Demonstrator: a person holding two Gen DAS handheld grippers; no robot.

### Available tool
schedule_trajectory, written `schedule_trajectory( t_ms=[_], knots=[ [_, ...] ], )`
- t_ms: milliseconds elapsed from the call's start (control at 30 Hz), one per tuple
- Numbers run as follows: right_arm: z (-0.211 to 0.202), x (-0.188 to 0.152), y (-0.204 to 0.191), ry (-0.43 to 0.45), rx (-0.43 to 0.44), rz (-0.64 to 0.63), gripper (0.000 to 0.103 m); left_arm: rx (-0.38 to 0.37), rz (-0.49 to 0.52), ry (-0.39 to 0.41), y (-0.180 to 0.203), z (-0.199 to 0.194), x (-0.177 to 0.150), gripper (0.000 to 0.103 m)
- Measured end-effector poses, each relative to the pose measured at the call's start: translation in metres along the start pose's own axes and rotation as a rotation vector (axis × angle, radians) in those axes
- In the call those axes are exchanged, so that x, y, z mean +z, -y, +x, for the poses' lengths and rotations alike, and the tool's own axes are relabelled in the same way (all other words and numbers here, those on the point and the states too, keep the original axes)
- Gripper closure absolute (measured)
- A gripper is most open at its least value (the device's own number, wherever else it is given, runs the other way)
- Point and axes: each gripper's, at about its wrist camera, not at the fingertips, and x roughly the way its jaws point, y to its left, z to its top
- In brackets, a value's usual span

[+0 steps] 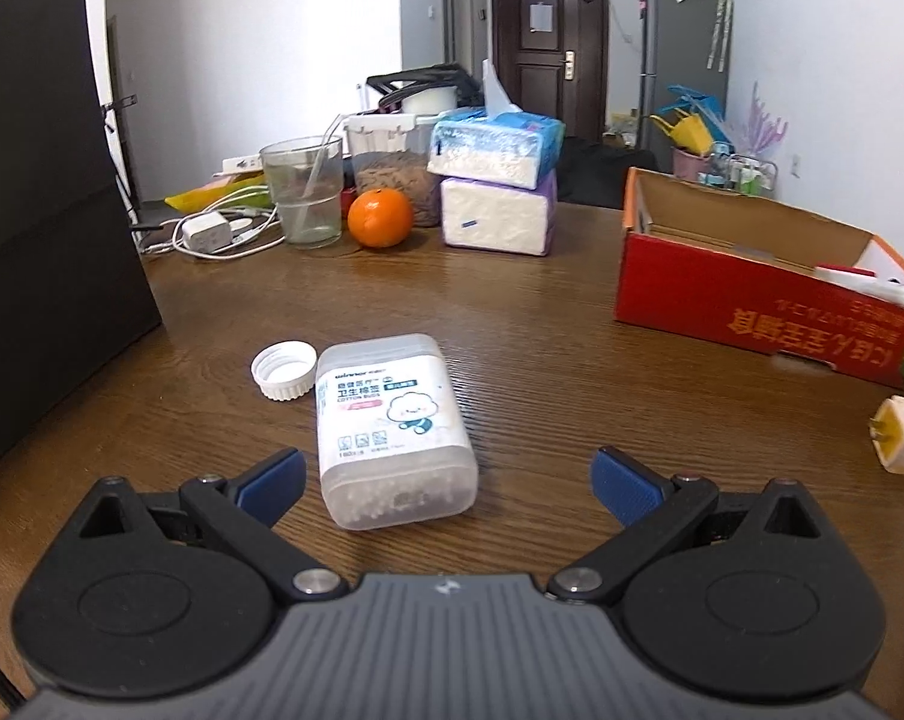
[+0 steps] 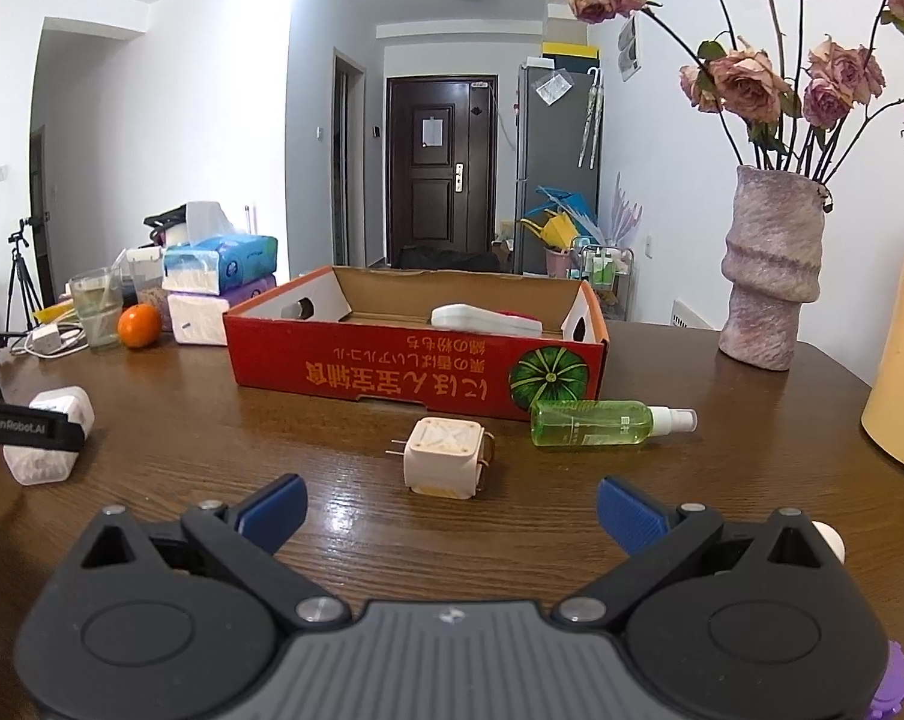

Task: Organize rigid objects
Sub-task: 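Close the left tool on the cotton-bud container while the right tool grasps the plug adapter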

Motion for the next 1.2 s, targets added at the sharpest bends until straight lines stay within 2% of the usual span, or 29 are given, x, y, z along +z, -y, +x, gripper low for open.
schedule_trajectory(
  t_ms=[333, 567, 633, 700, 767, 1200],
  knots=[
    [0.016, 0.004, -0.006, -0.009, -0.01, -0.013, 0.0, 0.038, -0.028, -0.011, -0.001, 0.03, 0.01, 0.0],
    [0.034, 0.007, -0.011, -0.024, -0.014, -0.006, 0.0, 0.074, -0.01, -0.039, 0.0, 0.044, 0.011, 0.0],
    [0.04, 0.008, -0.013, -0.028, -0.015, -0.005, 0.0, 0.065, -0.015, -0.053, -0.002, 0.048, 0.012, 0.005],
    [0.046, 0.009, -0.015, -0.033, -0.016, -0.005, 0.0, 0.069, -0.016, -0.069, -0.003, 0.052, 0.012, 0.024],
    [0.053, 0.01, -0.017, -0.036, -0.023, -0.003, 0.0, 0.056, -0.013, -0.089, -0.005, 0.057, 0.012, 0.037],
    [0.092, 0.019, -0.016, -0.068, -0.08, 0.033, 0.0, 0.012, -0.007, -0.084, -0.006, 0.053, 0.015, 0.038]
  ],
)
